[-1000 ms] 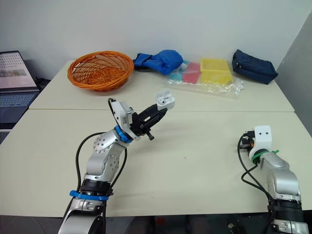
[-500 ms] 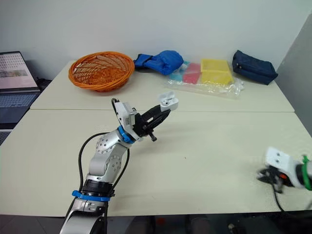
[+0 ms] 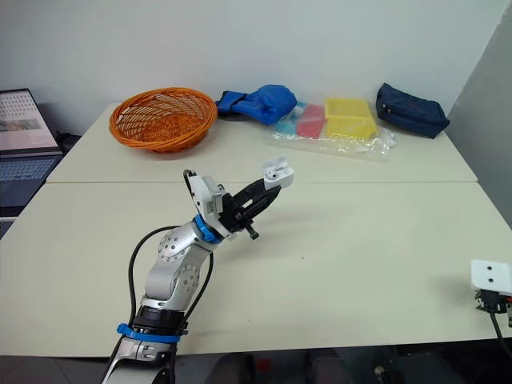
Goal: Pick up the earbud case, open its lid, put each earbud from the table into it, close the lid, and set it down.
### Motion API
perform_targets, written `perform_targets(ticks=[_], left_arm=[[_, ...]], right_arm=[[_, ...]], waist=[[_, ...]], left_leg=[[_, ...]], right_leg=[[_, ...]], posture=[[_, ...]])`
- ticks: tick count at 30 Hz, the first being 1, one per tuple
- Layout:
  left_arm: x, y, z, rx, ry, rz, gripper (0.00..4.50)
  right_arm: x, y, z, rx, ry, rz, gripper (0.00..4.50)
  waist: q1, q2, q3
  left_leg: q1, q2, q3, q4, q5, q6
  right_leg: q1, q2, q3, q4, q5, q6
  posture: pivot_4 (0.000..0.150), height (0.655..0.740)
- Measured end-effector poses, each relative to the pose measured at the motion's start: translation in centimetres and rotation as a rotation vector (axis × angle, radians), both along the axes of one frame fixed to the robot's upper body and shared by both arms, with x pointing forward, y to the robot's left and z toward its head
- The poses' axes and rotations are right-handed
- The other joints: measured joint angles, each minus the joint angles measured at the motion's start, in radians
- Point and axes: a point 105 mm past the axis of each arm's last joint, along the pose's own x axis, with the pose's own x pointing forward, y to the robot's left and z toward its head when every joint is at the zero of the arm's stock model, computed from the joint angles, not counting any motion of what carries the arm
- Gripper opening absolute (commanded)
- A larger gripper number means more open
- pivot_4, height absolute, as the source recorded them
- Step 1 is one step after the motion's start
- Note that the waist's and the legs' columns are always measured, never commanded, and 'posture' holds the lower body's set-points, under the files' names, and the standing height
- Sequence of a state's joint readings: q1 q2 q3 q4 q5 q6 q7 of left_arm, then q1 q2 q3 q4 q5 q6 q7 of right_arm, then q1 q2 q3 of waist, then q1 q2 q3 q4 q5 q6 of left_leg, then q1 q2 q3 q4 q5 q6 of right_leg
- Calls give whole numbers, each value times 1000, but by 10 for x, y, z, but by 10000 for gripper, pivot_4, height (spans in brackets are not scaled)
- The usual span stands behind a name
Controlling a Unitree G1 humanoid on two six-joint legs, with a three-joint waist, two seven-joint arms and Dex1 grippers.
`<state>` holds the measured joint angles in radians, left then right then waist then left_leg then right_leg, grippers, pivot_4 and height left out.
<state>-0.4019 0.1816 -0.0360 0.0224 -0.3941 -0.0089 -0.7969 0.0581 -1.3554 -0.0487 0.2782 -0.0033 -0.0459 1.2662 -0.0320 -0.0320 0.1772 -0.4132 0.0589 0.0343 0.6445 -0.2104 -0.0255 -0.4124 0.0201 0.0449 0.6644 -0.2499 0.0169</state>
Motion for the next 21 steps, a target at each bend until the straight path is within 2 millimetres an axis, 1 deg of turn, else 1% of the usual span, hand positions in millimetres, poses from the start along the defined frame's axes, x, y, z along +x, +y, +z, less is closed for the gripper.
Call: perform_targets(ticks=[6, 11, 16, 21], left_arm=[[-1, -2, -1, 4, 11, -8, 7613], [-1, -3, -2, 7, 19, -12, 7613], [-3, -3, -2, 7, 16, -15, 7613], [-4, -2, -5, 9, 30, -15, 7613]], right_arm=[[8, 3, -2, 2, -19, 43, 4092], [9, 3, -8, -10, -15, 84, 4092], [11, 2, -9, -8, -30, 110, 4092], [12, 4, -10, 9, -35, 92, 4092]], waist=[[1, 0, 0], [1, 1, 0], [1, 0, 0], [0, 0, 0]], left_leg=[[0, 0, 0, 0, 0, 0], [1, 0, 0, 0, 0, 0], [5, 0, 0, 0, 0, 0], [9, 0, 1, 0, 0, 0]], right_leg=[[0, 0, 0, 0, 0, 0], [1, 0, 0, 0, 0, 0], [5, 0, 0, 0, 0, 0], [8, 0, 1, 1, -1, -3]], posture=[[1500, 7400], [1500, 7400], [1500, 7400], [1500, 7400]])
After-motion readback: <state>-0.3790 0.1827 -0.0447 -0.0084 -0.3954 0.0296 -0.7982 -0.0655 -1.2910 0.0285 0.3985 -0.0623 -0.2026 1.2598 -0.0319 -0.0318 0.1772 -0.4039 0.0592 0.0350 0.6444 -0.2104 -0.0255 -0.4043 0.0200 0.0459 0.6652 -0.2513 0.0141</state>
